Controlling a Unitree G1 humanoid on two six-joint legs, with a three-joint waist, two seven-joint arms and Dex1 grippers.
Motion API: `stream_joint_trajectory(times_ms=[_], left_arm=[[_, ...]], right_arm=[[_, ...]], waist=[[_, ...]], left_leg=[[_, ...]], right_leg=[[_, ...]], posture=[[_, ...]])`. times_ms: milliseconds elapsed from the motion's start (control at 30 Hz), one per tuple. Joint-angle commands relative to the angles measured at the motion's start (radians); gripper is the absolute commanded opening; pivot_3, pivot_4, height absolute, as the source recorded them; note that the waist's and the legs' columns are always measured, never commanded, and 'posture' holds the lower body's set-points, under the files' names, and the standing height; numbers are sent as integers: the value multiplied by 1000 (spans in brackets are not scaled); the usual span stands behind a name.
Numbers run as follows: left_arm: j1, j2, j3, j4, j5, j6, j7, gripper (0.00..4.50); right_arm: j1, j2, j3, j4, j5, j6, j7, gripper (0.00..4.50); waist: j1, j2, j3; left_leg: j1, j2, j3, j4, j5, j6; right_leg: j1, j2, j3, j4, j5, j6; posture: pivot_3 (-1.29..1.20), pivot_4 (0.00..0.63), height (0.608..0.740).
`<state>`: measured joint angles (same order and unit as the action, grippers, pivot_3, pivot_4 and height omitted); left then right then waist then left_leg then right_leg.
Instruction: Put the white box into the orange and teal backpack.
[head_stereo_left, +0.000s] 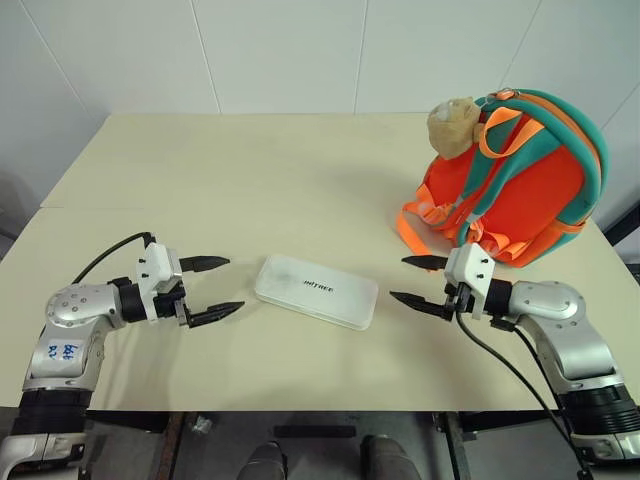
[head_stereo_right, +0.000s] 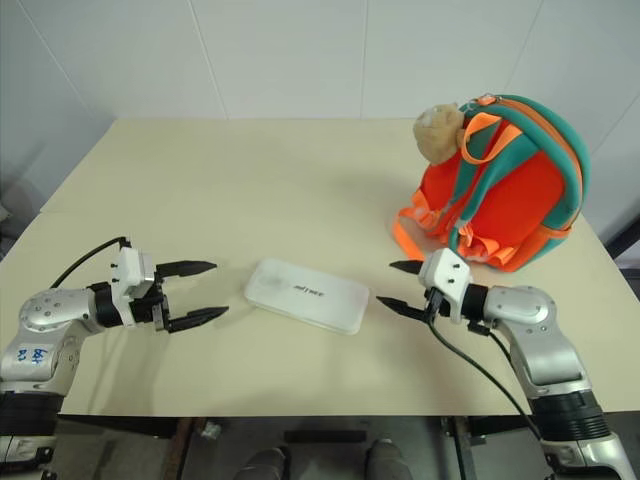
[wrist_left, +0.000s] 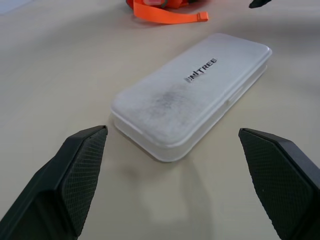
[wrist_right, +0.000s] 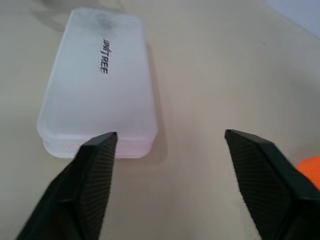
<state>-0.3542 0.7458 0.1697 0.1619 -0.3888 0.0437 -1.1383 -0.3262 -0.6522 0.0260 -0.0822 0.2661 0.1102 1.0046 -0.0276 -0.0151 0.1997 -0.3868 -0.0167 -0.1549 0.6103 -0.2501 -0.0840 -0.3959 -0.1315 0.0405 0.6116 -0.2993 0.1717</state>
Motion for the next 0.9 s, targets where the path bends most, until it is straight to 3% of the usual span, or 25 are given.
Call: stream_joint_trajectory(times_ms=[33,233,333,900], left_arm=[[-17,11,7,39,29,-71,-6,3341],[-114,-11,-32,222,121,-151,52,1616],[-170,-33,-70,306,178,-163,92,745],[-213,-176,-168,391,268,-203,171,745]], right_arm=[[51,12,8,-71,2,10,-26,1991],[118,11,15,-55,-35,2,-59,49],[123,24,27,-40,-56,0,-76,0],[95,145,102,-3,-108,-20,-146,0]], waist=[[0,0,0],[2,0,0],[1,0,0],[0,0,0]], left_leg=[[0,0,0,0,0,0],[0,0,0,1,0,0],[0,0,0,1,0,0],[0,0,0,1,1,0]], right_leg=[[0,0,0,0,0,0],[0,0,0,0,0,1],[0,0,0,0,1,1],[0,1,1,2,1,1]], posture=[[0,150,740],[0,150,740],[0,150,740],[0,150,740]])
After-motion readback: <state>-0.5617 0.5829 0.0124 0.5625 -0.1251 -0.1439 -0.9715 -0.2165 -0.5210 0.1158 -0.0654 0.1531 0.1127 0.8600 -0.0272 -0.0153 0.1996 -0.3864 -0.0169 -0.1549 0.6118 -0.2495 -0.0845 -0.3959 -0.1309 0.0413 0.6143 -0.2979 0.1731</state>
